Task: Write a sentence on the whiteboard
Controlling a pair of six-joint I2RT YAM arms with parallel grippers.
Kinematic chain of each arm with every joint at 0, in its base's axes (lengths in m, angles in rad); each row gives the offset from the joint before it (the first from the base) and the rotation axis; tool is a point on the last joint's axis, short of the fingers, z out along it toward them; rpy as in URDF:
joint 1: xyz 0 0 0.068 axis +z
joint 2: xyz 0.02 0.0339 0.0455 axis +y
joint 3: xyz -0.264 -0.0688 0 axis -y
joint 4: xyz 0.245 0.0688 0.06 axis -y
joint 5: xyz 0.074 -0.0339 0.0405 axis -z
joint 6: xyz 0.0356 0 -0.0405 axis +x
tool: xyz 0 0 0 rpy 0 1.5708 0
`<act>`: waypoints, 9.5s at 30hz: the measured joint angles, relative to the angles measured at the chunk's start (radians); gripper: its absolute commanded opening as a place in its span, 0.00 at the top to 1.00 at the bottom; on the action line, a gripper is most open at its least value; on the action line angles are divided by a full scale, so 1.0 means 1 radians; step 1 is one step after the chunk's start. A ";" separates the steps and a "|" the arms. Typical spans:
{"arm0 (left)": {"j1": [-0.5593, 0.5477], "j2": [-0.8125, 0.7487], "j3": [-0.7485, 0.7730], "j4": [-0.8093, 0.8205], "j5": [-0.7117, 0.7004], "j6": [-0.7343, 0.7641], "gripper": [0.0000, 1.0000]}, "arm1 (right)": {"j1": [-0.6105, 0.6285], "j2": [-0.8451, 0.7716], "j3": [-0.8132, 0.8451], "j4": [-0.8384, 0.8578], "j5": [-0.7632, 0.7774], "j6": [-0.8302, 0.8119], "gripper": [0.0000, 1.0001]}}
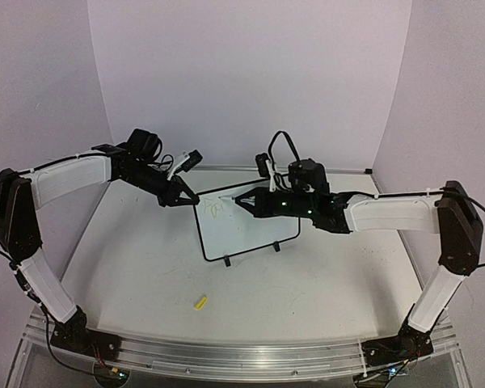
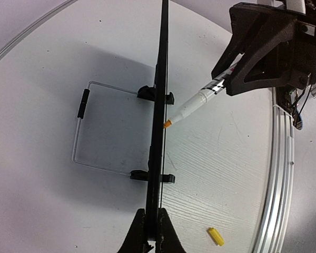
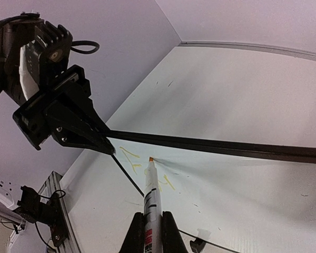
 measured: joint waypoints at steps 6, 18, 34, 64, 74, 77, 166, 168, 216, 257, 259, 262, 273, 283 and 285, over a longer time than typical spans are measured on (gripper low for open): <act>0.000 0.000 0.000 0.000 -0.004 0.000 1.00 | 0.004 0.001 0.000 0.000 0.021 0.005 1.00; -0.001 0.000 0.000 0.000 -0.004 0.000 1.00 | 0.006 -0.024 -0.048 0.033 -0.002 -0.010 1.00; -0.002 0.000 0.000 0.000 -0.005 0.000 1.00 | 0.006 -0.043 -0.087 0.039 0.053 -0.007 1.00; -0.003 0.000 0.000 0.002 -0.012 -0.008 1.00 | 0.013 -0.058 -0.101 0.033 0.152 0.032 1.00; -0.004 0.000 0.000 0.001 -0.012 -0.007 1.00 | 0.008 -0.080 -0.118 0.034 0.120 0.020 1.00; -0.004 0.000 0.000 0.001 -0.012 -0.007 1.00 | 0.007 -0.085 -0.118 0.039 0.105 0.018 1.00; -0.010 0.000 0.000 0.002 -0.015 -0.008 1.00 | 0.008 -0.079 -0.104 0.051 0.154 0.018 1.00; -0.010 0.000 0.000 0.002 -0.015 -0.008 1.00 | 0.008 -0.079 -0.104 0.051 0.155 0.018 1.00; -0.018 0.000 0.000 0.009 -0.022 -0.008 1.00 | 0.008 -0.086 -0.168 0.078 0.164 0.060 1.00; -0.019 0.000 0.000 0.009 -0.022 -0.007 1.00 | 0.007 -0.126 -0.243 0.078 0.236 0.102 1.00; -0.019 0.000 0.000 0.009 -0.023 -0.007 1.00 | 0.007 -0.129 -0.247 0.079 0.236 0.100 1.00; -0.019 0.000 0.001 0.009 -0.023 -0.007 1.00 | 0.007 -0.152 -0.267 0.082 0.241 0.096 1.00; -0.022 0.000 0.002 0.009 -0.024 -0.007 1.00 | 0.007 -0.196 -0.285 0.093 0.275 0.096 1.00; -0.023 0.000 0.002 0.010 -0.026 -0.007 1.00 | 0.007 -0.186 -0.283 0.094 0.273 0.095 1.00; -0.023 0.000 0.002 0.010 -0.026 -0.007 1.00 | 0.007 -0.179 -0.282 0.094 0.274 0.094 1.00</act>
